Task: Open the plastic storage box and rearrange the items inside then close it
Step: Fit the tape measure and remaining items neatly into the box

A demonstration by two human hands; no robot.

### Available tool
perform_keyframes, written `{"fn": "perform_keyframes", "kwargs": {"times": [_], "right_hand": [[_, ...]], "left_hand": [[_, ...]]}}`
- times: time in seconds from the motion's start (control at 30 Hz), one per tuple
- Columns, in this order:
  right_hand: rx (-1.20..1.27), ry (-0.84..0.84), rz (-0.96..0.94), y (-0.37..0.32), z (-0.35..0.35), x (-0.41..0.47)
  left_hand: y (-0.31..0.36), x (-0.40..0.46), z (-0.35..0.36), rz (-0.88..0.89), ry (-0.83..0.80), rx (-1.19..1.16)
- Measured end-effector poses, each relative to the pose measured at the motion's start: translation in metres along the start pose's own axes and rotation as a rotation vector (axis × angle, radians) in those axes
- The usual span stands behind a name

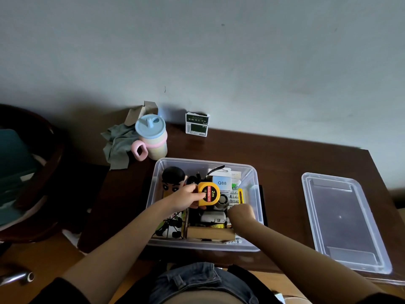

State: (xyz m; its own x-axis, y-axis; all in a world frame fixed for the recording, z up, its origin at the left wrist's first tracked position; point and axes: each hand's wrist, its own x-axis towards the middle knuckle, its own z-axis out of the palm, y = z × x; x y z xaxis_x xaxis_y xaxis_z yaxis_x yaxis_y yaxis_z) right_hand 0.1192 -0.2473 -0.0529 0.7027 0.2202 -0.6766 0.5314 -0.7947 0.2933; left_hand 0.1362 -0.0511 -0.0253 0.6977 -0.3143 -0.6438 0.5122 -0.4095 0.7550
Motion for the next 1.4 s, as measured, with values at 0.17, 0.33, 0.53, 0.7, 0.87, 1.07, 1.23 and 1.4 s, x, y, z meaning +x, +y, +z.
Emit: {"fn": "perform_keyframes", "kwargs": {"times": [0.17,0.33,0.53,0.7,0.87,1.07,1.23,1.4], "right_hand": [[0.067,0.005,-0.038,0.005,0.001,-0.003],[0.097,-0.015,-0.050,0.003,0.002,-0.006],[0.276,-0.076,-0.126,0.013,-0.006,-0.011],[0.510,-0.059,-0.181,0.024,-0.013,-0.018],[0.901,0.038,-0.191,0.028,-0.021,-0.025],[1.224,0.085,-0.085,0.026,-0.016,-0.029],[1.172,0.175,0.037,0.023,-0.014,-0.030],[1.078,0.352,0.125,0.021,-0.019,-0.032]], "left_hand": [[0.003,-0.004,0.000,0.015,0.015,-0.025],[0.008,-0.009,0.001,0.011,-0.007,-0.096],[0.012,-0.011,-0.001,0.019,0.007,-0.061],[0.008,-0.008,-0.007,0.110,0.099,0.186],[0.000,-0.007,-0.008,0.196,0.239,0.463],[-0.004,-0.008,-0.007,0.223,0.322,0.558],[-0.004,-0.006,-0.004,0.217,0.311,0.550],[-0.005,-0.006,-0.001,0.194,0.277,0.563]]}}
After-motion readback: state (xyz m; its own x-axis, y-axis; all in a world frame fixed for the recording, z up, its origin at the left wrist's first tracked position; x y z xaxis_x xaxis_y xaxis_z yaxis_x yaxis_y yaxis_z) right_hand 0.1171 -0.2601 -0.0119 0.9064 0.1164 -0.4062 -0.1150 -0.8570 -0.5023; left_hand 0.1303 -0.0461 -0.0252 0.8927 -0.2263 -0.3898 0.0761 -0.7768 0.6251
